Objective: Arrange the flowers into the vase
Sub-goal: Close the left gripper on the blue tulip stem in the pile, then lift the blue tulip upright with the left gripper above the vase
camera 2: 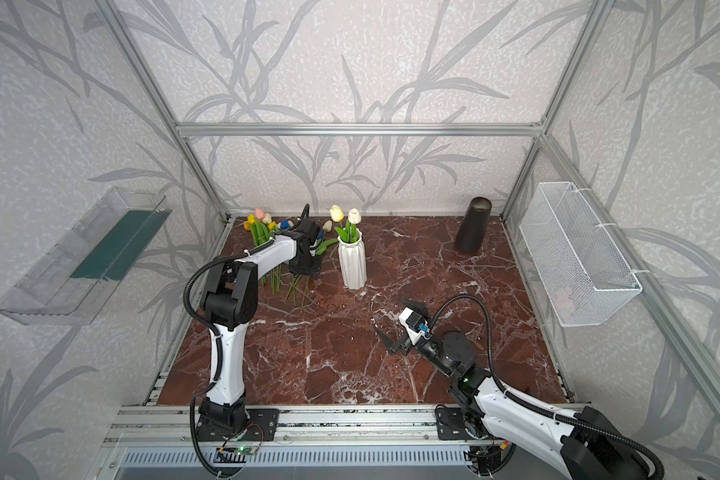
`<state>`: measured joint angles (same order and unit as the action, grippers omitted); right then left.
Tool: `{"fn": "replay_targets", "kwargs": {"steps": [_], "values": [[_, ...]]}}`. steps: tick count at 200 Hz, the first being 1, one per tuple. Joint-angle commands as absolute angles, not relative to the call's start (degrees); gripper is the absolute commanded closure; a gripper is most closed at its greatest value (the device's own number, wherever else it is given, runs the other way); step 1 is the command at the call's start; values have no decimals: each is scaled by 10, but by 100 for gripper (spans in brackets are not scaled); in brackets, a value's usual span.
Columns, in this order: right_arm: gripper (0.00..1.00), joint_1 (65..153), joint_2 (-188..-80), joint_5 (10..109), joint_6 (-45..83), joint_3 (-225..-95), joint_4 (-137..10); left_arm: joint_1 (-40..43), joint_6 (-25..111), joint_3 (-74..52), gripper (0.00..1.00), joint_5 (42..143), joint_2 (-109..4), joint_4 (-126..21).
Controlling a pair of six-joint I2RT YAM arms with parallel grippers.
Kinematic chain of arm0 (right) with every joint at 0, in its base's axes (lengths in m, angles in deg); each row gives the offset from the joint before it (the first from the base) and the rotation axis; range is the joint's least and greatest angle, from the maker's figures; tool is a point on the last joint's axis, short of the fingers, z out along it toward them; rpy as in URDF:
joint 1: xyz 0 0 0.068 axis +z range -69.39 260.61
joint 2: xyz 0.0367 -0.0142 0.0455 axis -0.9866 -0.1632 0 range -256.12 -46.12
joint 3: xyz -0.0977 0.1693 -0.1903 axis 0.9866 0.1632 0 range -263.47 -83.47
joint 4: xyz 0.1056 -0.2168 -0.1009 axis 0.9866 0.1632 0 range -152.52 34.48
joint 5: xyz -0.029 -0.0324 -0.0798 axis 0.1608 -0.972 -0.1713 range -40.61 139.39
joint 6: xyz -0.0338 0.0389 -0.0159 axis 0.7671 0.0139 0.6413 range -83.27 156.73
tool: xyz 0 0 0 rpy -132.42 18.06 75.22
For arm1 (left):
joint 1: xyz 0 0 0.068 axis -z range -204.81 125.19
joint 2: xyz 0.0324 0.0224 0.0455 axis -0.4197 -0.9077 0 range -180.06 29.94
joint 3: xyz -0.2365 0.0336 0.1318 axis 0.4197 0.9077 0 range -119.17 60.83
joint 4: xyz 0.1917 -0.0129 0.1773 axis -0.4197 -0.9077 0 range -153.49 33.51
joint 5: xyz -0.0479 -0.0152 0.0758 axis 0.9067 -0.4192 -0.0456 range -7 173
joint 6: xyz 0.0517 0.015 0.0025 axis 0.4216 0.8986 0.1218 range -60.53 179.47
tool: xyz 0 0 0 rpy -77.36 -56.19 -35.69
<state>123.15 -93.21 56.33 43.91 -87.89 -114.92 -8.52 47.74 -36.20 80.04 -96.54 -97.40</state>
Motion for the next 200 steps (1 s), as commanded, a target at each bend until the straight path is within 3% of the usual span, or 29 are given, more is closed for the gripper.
{"fn": "replay_targets", "kwargs": {"steps": [1,34,62,85,123,166,200], "values": [[1,1234,-925,559,445,-885,-1163,-83,473,-355,100,802,-948,-977],[1,1234,-929,561,444,-886,-1164,-79,446,-288,100,847,-828,-910],[1,1234,-926,562,443,-885,-1166,-79,417,-186,100,823,-680,-794],[1,1234,-922,562,444,-884,-1163,-78,407,-107,100,801,-572,-687],[1,1234,-921,564,442,-885,-1164,-56,450,25,100,854,-404,-462],[1,1234,-929,570,440,-886,-1168,12,511,17,100,902,-331,-413],[0,1234,-938,575,438,-887,-1175,22,482,24,100,959,-354,-298]]}}
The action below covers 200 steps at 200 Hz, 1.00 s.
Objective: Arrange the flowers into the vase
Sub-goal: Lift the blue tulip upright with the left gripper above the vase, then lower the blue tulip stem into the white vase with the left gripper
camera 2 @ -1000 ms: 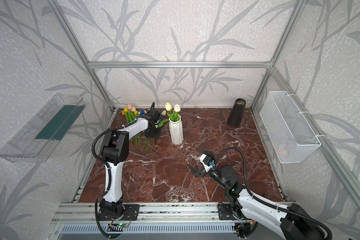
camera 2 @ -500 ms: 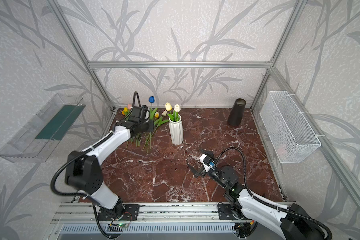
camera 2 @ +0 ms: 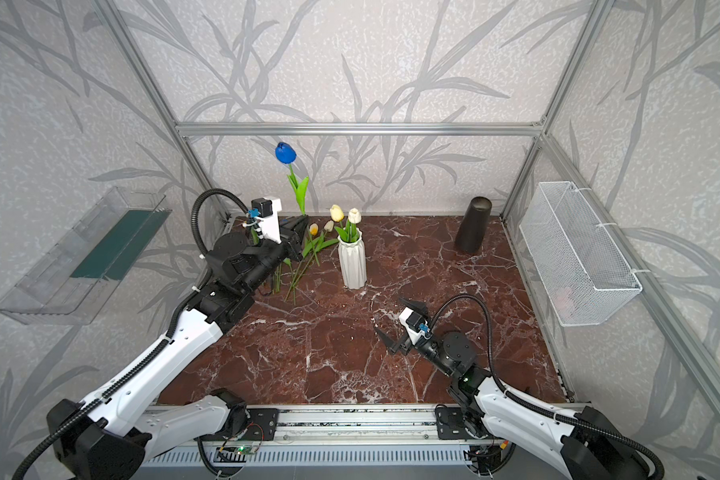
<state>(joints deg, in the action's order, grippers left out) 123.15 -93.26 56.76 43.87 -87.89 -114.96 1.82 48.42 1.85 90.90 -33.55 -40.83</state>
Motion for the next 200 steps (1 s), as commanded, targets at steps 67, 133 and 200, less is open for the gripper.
{"fn": "replay_targets", "kwargs": {"steps": [67,133,200], "values": [[0,1234,-931,578,441,-887,-1169,25,477,-67,100,993,-494,-233],[0,1234,-924,571,446,-886,-1161,25,508,-99,100,968,-568,-221],[0,1234,-923,569,447,-886,-1159,26,536,-97,100,946,-612,-193]]}}
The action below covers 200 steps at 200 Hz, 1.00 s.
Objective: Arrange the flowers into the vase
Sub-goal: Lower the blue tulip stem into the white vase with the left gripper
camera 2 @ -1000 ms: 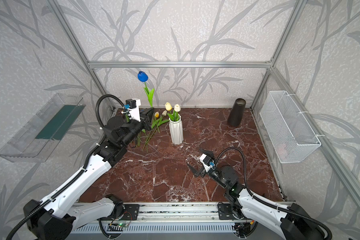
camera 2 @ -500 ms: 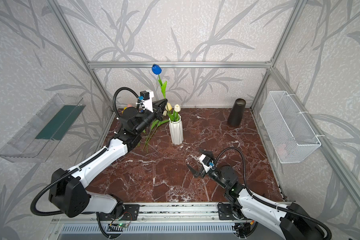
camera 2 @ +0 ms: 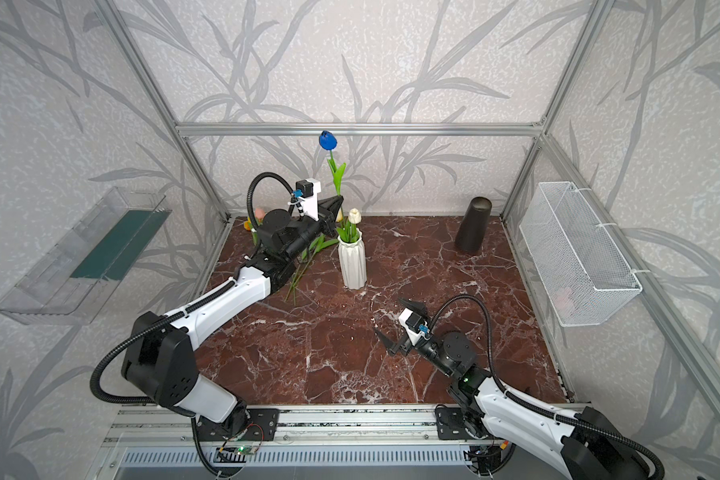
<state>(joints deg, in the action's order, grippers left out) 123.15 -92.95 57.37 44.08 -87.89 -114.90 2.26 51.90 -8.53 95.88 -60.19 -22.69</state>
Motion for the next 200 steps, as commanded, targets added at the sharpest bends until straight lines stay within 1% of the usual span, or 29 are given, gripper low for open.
{"fn": "replay_targets", "kwargs": {"steps": [1,68,134,159,165,171,177,200], "values": [[0,1234,-923,569,447,-886,-1159,26,536,-97,100,946,-613,-193],[0,1234,-921,566,448,-885,-1159,41,555,-61,100,953,-610,-181],[0,1234,-920,568,446,-885,-1159,54,579,-23,100,924,-588,-204],[0,1234,-918,569,446,-885,-1159,54,584,-24,98,913,-579,-220],[0,1234,-918,569,446,-885,-1160,54,586,-25,97,912,-577,-226],[0,1234,-918,569,445,-885,-1159,54,589,-25,87,910,-575,-230],[0,1234,-918,569,445,-885,-1160,54,591,-25,82,905,-573,-232],[0,1234,-920,568,445,-886,-1158,54,592,-29,80,886,-570,-254]]}}
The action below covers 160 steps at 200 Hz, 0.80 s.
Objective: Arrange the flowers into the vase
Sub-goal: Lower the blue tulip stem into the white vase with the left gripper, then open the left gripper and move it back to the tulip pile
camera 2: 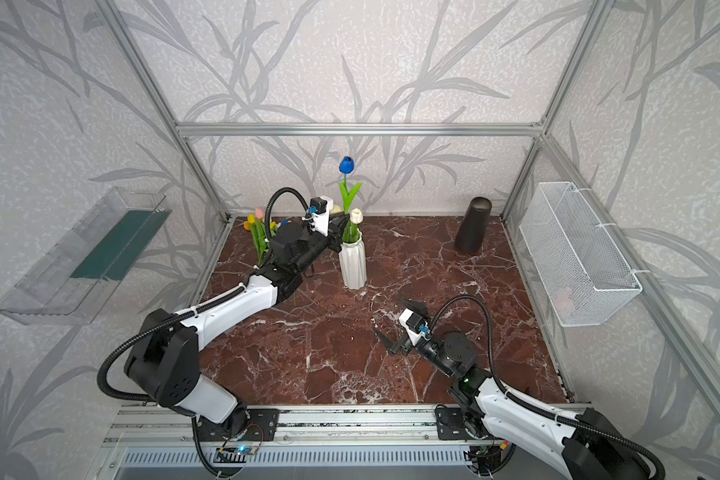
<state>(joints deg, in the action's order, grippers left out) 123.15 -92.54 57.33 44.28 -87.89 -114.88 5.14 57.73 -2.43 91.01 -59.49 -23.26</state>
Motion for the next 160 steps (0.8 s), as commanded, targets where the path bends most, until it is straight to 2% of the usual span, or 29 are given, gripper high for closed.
{"fn": "replay_targets", "kwargs": {"steps": [1,45,81,102,125,141,160], "values": [[0,1234,-920,568,445,-886,-1158,54,592,-30,80,886,-570,-255],[0,1234,-920,569,445,-886,-1158,54,595,-30,77,880,-551,-278],[0,1234,-918,567,446,-886,-1155,54,600,-31,76,896,-494,-325],[0,1234,-920,568,447,-887,-1156,52,614,-24,68,897,-453,-363],[0,1234,-924,572,446,-888,-1157,47,629,-18,66,851,-414,-420],[0,1234,-927,579,445,-889,-1158,14,595,-22,65,779,-416,-474],[0,1234,-928,591,442,-893,-1157,-76,503,-40,65,785,-461,-568]]}}
